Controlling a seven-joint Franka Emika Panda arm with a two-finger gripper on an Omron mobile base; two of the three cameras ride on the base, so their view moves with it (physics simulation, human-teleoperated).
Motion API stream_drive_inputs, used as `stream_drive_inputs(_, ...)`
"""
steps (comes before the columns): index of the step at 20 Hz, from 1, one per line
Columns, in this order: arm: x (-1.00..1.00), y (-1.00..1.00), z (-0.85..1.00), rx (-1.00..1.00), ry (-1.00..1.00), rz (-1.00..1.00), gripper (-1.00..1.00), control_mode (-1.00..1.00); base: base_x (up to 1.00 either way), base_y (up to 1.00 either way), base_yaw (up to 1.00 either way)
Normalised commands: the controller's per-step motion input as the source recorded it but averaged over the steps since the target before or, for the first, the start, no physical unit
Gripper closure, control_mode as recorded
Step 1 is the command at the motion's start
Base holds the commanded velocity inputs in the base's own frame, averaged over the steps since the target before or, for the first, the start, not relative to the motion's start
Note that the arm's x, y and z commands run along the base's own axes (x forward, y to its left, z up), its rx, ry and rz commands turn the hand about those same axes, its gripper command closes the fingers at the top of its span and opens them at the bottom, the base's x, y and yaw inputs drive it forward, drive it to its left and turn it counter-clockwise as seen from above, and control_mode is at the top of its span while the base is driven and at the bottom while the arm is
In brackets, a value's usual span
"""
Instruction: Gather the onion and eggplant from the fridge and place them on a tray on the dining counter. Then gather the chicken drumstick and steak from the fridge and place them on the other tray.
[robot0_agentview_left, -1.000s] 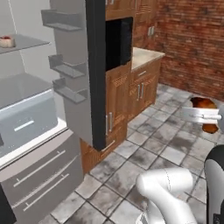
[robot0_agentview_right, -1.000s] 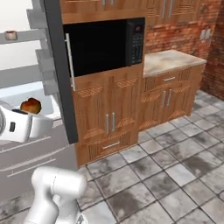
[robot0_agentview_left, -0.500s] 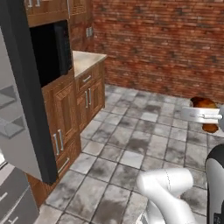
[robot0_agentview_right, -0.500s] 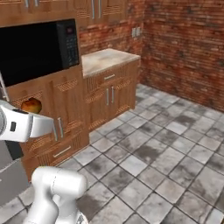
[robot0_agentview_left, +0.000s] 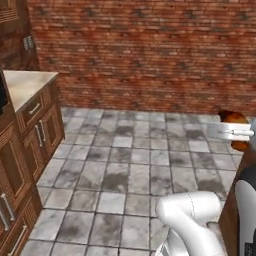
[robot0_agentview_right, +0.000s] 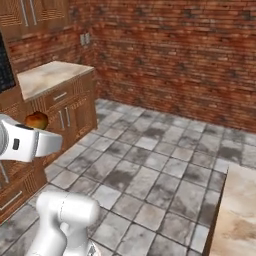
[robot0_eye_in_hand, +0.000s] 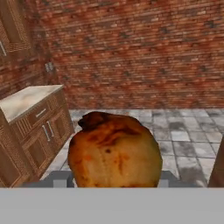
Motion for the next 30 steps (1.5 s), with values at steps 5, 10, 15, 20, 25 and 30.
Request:
stream_drive_inputs(5,0.00,0.00,0.00,0.00,0.00,0.00,1.00,1.00,0.68,-0.01,-0.51)
stream_drive_inputs(10,0.00,0.00,0.00,0.00,0.00,0.00,1.00,1.00,0.90,0.04,-0.45)
stream_drive_inputs(15,0.00,0.00,0.00,0.00,0.00,0.00,1.00,1.00,0.99,0.10,-0.41)
stream_drive_inputs(20,0.00,0.00,0.00,0.00,0.00,0.00,1.00,1.00,0.99,0.24,-0.42)
stream_drive_inputs(25,0.00,0.00,0.00,0.00,0.00,0.00,1.00,1.00,0.77,0.29,-0.52)
stream_drive_inputs(30,0.00,0.00,0.00,0.00,0.00,0.00,1.00,1.00,0.66,0.48,-0.58)
